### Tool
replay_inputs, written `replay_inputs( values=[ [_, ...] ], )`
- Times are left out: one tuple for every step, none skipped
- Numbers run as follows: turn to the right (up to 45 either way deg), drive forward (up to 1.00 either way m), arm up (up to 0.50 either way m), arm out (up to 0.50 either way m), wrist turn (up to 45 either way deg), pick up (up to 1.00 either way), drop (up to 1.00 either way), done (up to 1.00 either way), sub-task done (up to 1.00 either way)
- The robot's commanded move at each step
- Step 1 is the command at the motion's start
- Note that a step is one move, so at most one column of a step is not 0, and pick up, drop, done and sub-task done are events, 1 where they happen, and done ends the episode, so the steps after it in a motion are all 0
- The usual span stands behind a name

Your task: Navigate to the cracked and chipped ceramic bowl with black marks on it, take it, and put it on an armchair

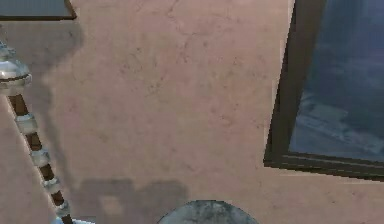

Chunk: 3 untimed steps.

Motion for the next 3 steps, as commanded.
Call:
replay_inputs(
  values=[
    [-45.0,0.0,0.0,0.0,0.0,0.0,0.0,0.0,0.0],
    [-9.0,0.0,0.0,0.0,0.0,0.0,0.0,0.0,0.0],
    [45.0,0.0,0.0,0.0,0.0,0.0,0.0,0.0,0.0]
  ],
)
